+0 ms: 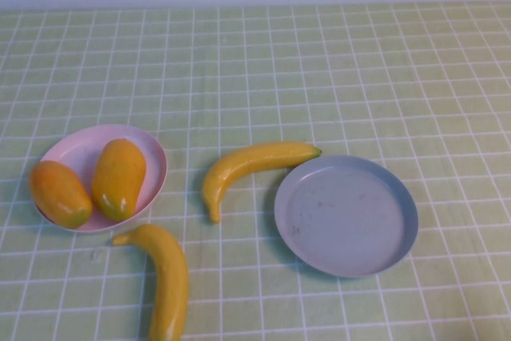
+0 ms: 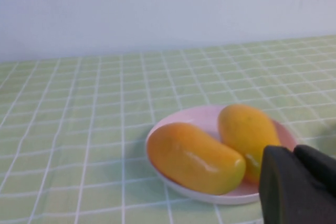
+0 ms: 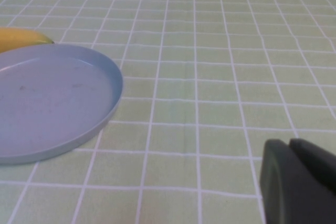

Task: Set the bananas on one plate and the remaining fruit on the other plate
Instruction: Put another type of fruit in the right plate

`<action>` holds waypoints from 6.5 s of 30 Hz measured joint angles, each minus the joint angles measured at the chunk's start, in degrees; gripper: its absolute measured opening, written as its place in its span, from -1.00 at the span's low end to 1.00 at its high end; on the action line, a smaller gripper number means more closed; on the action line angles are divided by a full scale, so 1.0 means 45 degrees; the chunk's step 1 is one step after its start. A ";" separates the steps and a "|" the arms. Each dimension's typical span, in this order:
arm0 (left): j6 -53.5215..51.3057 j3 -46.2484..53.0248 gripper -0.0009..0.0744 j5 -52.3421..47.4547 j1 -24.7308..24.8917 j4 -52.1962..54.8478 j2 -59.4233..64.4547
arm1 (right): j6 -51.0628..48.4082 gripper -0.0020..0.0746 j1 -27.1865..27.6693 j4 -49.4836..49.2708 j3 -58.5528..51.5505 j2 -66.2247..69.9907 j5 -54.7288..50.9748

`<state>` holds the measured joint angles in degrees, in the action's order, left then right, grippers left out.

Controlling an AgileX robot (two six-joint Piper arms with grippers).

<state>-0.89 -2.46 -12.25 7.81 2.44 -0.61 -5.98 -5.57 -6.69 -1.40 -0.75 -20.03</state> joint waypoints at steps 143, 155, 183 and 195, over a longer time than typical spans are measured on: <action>-0.0040 0.0866 -0.97 -0.2051 -0.1153 -0.0342 -0.0016 | 0.5496 -0.10 -0.6724 0.2855 1.9799 2.4805 -0.8640; -0.0040 0.0866 -0.97 -0.2051 -0.1153 -0.0342 -0.0016 | 0.5579 -0.10 -0.5348 0.2909 1.9265 2.4934 -0.7925; -0.0040 0.0866 -0.97 -0.2051 -0.1153 -0.0315 -0.0016 | 0.1171 0.45 -0.5329 0.2128 1.9289 2.3224 -0.5874; -0.0040 0.0866 -0.97 -0.2051 -0.1153 -0.0310 -0.0016 | -1.2554 0.31 -0.5767 -0.4411 2.0213 2.4744 -0.4525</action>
<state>-1.07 1.43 -21.48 2.62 1.04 -0.68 -62.47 -31.52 -26.54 89.56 110.60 -40.39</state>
